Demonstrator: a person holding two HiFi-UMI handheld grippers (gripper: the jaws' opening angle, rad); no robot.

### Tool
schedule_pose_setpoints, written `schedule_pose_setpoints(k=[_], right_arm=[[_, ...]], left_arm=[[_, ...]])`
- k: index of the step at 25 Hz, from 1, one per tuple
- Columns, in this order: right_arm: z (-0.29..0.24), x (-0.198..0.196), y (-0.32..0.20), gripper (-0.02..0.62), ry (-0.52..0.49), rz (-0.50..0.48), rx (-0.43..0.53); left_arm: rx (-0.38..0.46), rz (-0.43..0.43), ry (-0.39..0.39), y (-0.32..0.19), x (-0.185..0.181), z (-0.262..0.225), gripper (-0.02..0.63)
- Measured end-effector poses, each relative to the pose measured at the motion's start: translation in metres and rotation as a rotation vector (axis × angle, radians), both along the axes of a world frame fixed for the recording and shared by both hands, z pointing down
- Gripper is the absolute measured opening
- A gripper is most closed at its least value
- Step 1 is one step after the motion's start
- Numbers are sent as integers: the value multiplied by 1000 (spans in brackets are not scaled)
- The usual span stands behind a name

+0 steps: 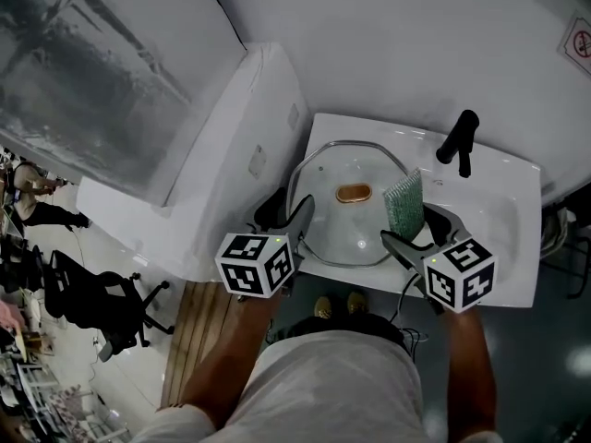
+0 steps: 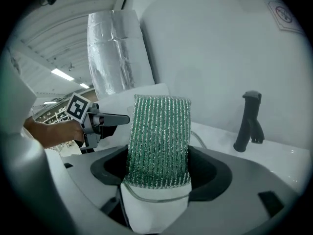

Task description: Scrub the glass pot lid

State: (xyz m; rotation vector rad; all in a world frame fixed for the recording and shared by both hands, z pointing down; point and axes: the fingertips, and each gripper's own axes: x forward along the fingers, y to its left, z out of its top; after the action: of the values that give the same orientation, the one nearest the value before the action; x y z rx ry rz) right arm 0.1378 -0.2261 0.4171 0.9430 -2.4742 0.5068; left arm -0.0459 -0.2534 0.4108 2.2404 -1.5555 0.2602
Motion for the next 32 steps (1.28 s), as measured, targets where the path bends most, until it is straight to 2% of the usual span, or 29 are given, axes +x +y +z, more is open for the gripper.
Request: schedule_pose_setpoints(k=[4,7,14,19,24,32], right_arm=[[-27,-8,-5,348,-49,-3,61],[-48,-14,-8,348,-92,-6,115],[-113,-27,-8,348,-269,-36,307],[-151,-35,1,348,-350,-72,447],[-176,-40,9,348,-393,-89,535],[-183,-48,14,348,-395,-83,589]], left_arm=[[153,44,-32,-1,16,-45,232],[233,74,-13,-1,26,-73,213],[389,163,28,11,50,-124,92],[493,231,43,23,63,-155,42],[559,266,47,30,66,-172,17],[581,285,59,36,66,-173,15]])
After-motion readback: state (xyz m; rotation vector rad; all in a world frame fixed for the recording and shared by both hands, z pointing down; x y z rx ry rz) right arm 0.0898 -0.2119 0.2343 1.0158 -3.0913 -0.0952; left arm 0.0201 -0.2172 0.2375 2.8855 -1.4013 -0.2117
